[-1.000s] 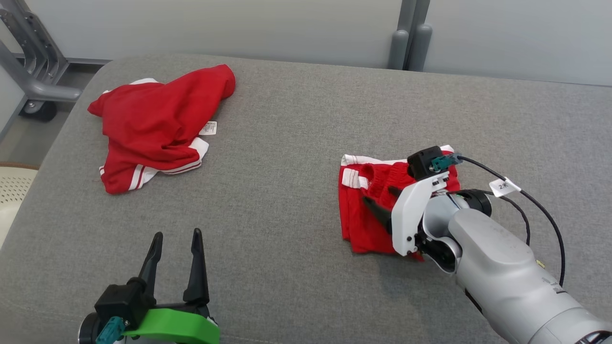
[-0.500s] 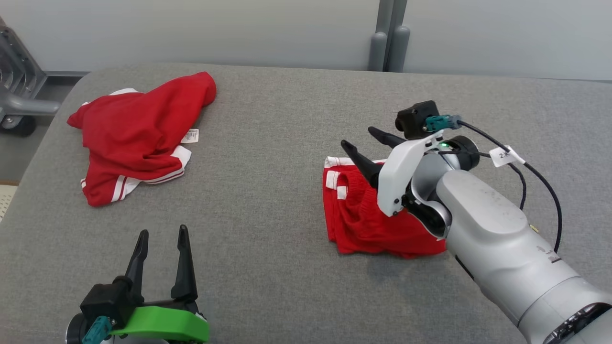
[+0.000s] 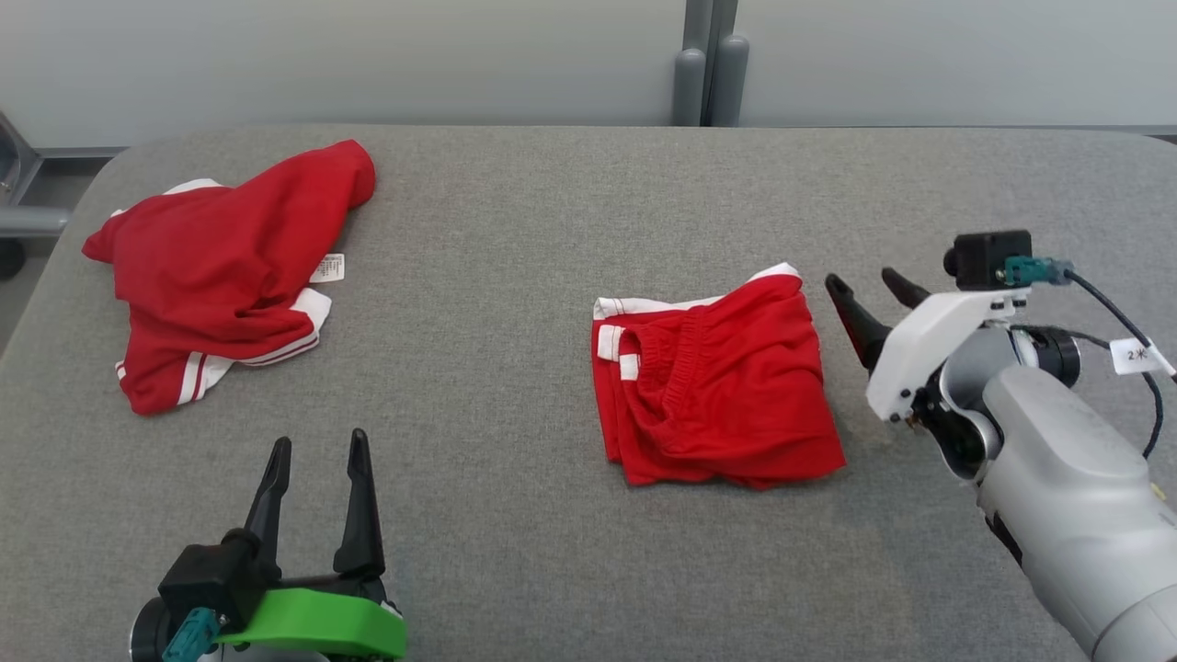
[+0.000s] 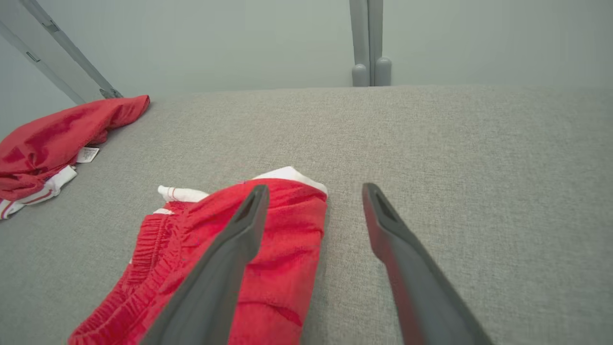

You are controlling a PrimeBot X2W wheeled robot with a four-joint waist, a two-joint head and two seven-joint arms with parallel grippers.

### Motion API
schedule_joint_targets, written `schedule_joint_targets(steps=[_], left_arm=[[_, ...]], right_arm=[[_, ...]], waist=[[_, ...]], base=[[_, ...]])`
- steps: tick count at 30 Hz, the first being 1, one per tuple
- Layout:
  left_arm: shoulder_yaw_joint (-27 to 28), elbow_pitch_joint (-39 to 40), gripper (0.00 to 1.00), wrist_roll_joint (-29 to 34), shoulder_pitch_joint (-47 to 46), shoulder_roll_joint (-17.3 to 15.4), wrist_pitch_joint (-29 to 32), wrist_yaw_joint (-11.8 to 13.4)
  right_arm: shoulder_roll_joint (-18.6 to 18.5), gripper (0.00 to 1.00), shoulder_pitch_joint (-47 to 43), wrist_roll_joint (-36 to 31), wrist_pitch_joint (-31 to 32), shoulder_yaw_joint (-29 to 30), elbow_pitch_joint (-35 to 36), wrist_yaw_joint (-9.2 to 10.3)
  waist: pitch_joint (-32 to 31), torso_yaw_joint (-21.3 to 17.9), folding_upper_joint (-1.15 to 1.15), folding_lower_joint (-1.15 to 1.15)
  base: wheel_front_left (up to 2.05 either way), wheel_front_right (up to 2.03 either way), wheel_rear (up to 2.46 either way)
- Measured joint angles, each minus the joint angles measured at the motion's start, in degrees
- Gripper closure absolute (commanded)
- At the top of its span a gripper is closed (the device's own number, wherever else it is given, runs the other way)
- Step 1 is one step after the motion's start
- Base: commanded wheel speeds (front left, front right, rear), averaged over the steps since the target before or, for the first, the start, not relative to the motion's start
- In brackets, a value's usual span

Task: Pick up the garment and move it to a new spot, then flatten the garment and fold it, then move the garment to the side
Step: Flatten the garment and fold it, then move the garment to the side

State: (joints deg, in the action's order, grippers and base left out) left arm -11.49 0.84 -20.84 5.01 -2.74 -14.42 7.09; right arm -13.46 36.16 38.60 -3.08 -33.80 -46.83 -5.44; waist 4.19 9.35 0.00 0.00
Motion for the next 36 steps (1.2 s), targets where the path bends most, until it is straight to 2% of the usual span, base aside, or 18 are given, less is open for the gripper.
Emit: schedule_joint_targets(steps=[10,27,28,29,31,33,36], left_arm=[[-1.5,0.3,0.00,0.4,0.0,0.0,0.0,0.0],[-1.2,0.1,0.00,0.4,-0.4,0.0,0.0,0.0],[-1.2,0.1,0.00,0.4,-0.4,0.0,0.0,0.0],[-1.2,0.1,0.00,0.4,-0.4,0.0,0.0,0.0],[-1.2,0.0,0.00,0.4,-0.4,0.0,0.0,0.0],[-1.2,-0.1,0.00,0.4,-0.4,0.0,0.0,0.0],[-1.0,-0.2,0.00,0.4,-0.4,0.0,0.0,0.0]], right_arm=[[1.1,0.00,-6.4,6.8,0.2,3.1,-3.0,-0.60],[3.4,0.00,-6.5,14.6,4.8,5.6,-4.5,-1.60],[3.4,0.22,-6.5,14.8,5.0,5.5,-4.5,-1.60],[3.5,0.55,-6.4,15.0,5.2,5.5,-4.5,-1.60],[3.5,0.69,-6.4,15.0,5.4,5.3,-4.4,-1.60],[3.4,1.00,-6.4,15.0,5.5,4.6,-3.8,-1.60],[3.2,1.00,-6.3,15.0,5.7,3.7,-2.9,-1.60]], waist=[[1.5,0.7,0.00,0.00],[3.9,3.7,0.00,0.00],[3.9,3.8,0.00,0.00],[4.0,3.9,0.00,0.00],[4.0,4.0,0.00,0.00],[3.9,4.0,0.00,0.00],[3.8,4.0,0.00,0.00]], base=[[0.00,0.00,0.00],[0.00,0.00,0.00],[0.00,0.00,0.00],[0.00,0.00,0.00],[0.00,0.00,0.00],[0.00,0.00,0.00],[0.00,0.00,0.00]])
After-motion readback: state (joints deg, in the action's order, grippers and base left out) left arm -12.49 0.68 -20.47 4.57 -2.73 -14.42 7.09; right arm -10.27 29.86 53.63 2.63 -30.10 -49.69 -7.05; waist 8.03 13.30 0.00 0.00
